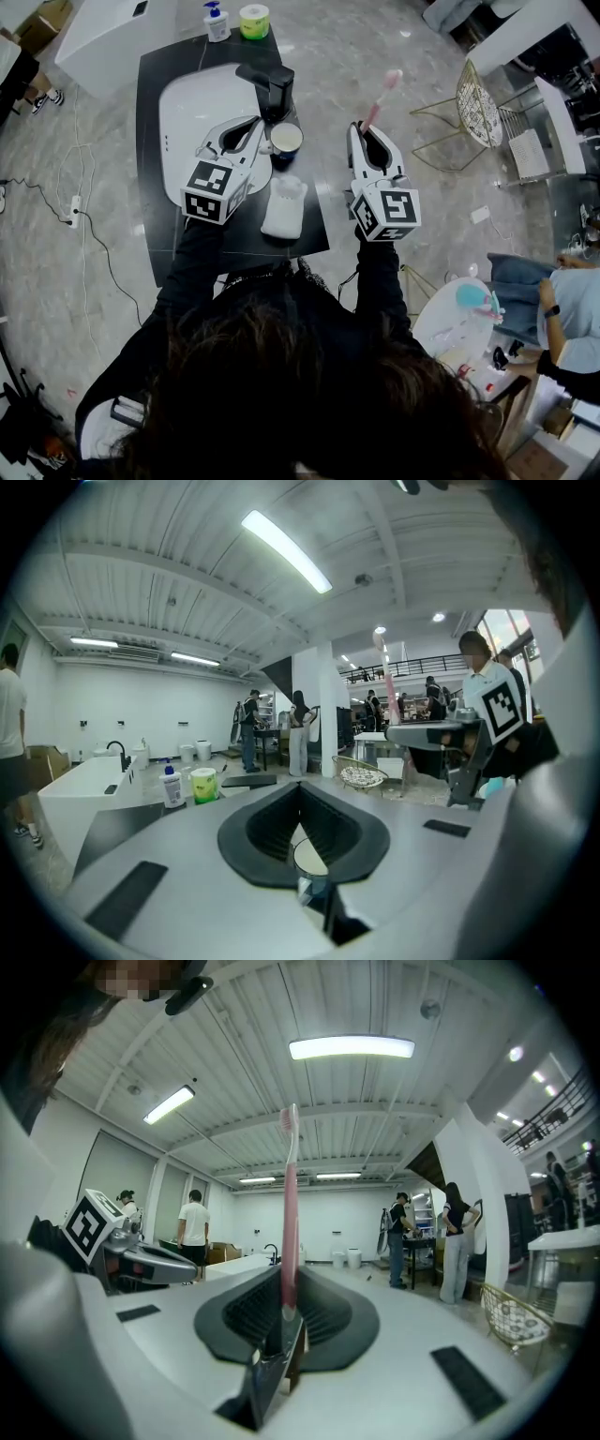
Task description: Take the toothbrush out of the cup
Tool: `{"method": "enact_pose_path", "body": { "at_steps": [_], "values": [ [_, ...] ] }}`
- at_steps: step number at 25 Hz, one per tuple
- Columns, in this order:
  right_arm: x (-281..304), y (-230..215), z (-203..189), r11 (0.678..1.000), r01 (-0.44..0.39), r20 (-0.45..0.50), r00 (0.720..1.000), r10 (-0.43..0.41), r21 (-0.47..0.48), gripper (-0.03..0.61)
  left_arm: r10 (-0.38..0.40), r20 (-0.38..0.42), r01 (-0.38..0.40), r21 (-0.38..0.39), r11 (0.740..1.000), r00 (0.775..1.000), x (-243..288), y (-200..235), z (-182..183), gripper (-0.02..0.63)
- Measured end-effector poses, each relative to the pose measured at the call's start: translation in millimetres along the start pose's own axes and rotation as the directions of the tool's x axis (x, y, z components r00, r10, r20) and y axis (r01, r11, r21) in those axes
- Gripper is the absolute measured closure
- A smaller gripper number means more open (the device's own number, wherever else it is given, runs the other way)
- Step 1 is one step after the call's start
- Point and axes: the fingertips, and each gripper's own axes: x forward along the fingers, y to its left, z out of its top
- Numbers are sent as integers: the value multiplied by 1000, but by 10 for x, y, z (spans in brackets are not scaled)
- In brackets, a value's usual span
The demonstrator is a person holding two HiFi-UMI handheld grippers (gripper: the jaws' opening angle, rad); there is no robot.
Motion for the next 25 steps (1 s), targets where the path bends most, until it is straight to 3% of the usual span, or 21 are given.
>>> {"method": "enact_pose_path", "body": {
  "at_steps": [25],
  "values": [
    [95, 79, -182, 999, -31, -44, 999, 30, -25, 529, -1, -14, 0, -24, 1000, 1000, 42, 48, -62, 606]
  ]
}}
